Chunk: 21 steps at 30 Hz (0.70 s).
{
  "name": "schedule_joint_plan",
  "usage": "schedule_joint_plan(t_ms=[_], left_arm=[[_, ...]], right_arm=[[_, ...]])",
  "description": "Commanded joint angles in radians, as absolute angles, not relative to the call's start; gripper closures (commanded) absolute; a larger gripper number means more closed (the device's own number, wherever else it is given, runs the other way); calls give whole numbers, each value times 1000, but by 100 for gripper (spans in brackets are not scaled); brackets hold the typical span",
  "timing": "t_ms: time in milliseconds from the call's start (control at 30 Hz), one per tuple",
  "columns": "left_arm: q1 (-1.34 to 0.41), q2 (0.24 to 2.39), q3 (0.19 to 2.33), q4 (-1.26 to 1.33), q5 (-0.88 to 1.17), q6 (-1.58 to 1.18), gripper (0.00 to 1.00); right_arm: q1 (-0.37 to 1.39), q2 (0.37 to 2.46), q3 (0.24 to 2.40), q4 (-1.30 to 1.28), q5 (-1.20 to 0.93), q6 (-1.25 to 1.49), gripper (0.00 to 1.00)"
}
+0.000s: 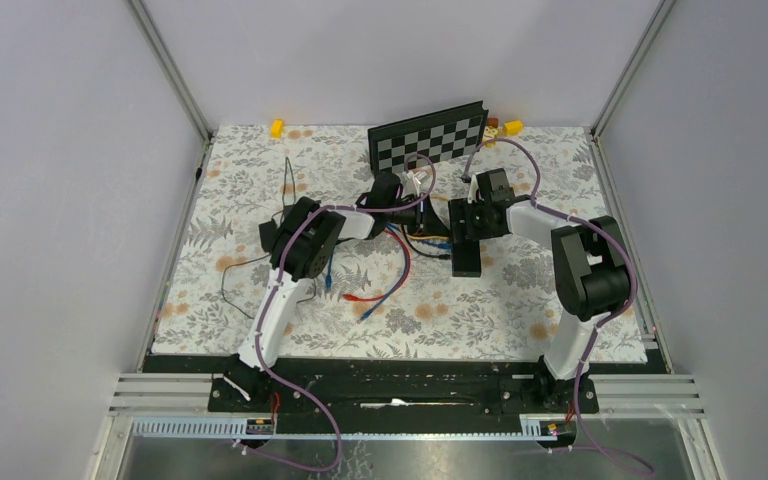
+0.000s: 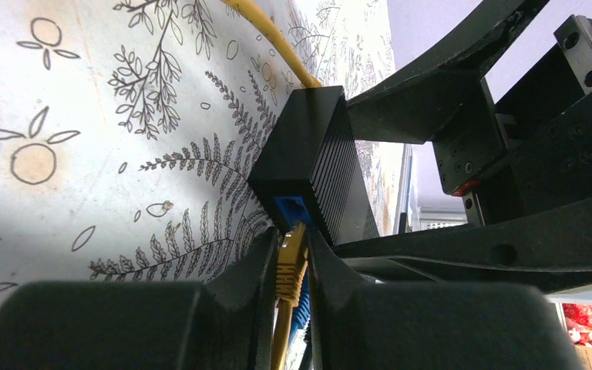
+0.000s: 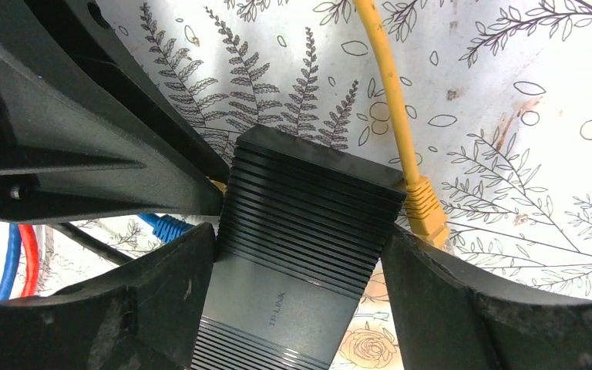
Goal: Pull the plug from the switch port
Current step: Pull the connector from the switch port.
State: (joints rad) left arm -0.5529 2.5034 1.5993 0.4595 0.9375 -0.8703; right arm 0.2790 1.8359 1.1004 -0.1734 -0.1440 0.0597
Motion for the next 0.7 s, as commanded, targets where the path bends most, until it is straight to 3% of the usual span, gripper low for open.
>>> schedule_joint_plan(t_ms=[0, 233, 667], left_arm=[[-569, 2581, 1541, 348, 887, -843, 93], [-569, 2579, 1524, 381, 891, -864, 100], [-569, 2571, 1518, 372, 876, -860, 100]], right_arm=[[276, 1866, 1101, -198, -61, 29, 22], [276, 1867, 1101, -198, -63, 32, 24], [276, 1864, 1102, -193, -55, 33, 30]])
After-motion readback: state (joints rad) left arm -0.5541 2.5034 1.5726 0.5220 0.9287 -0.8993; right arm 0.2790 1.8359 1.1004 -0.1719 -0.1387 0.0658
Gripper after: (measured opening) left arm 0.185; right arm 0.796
